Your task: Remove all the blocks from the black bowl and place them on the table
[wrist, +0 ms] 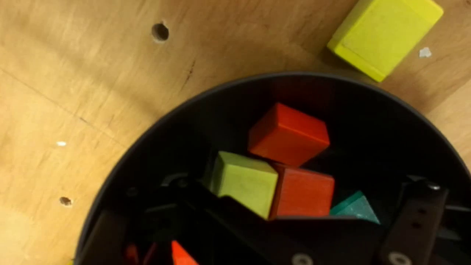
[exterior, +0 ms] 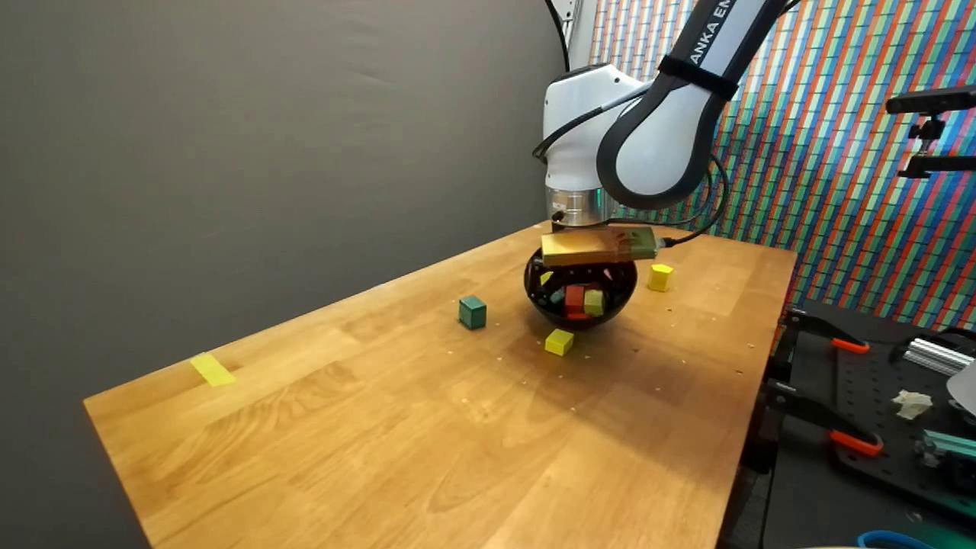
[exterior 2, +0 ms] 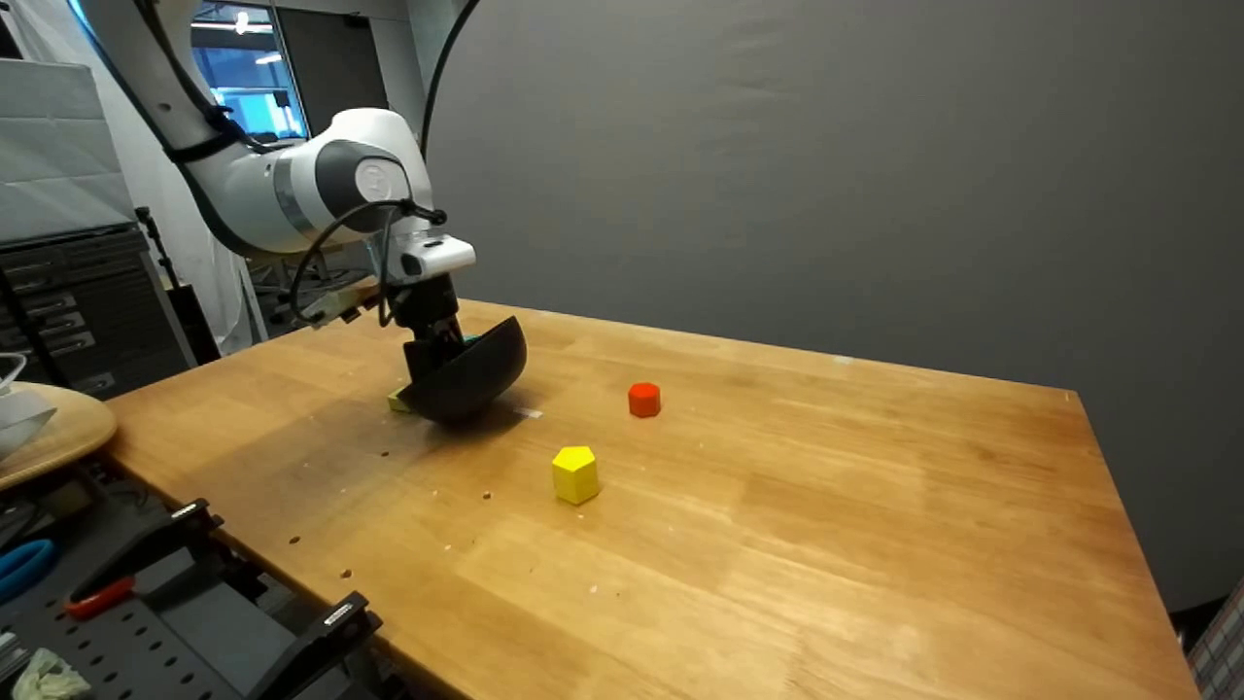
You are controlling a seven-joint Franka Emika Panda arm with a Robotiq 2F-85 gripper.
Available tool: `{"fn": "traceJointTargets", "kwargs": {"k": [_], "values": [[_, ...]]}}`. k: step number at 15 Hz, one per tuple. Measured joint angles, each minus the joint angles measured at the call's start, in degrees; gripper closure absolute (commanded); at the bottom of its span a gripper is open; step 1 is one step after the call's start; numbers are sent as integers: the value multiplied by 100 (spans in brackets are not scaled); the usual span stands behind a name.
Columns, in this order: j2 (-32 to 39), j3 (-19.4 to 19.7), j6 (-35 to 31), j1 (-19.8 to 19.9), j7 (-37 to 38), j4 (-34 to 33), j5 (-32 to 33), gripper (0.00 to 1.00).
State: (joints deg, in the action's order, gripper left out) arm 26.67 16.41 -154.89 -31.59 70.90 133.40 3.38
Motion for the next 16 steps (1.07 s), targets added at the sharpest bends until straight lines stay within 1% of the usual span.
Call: {"fn": "traceJointTargets", "kwargs": {"k": [1,2,3,4,5,6,7,12,16], "values": [[18,-86,-15,138,94,-45,0,14],[28,-160,-41,270,182,-84,0,29],[29,-224,-84,384,265,-118,0,30],[34,-277,-124,483,356,-143,-1,36],[46,-323,-195,569,446,-158,-1,48],[62,-348,-249,624,524,-166,-1,56],[78,-368,-328,670,601,-168,-1,62],[23,-344,-662,643,891,-151,91,62],[-425,-70,-662,267,1266,32,794,62]]}}
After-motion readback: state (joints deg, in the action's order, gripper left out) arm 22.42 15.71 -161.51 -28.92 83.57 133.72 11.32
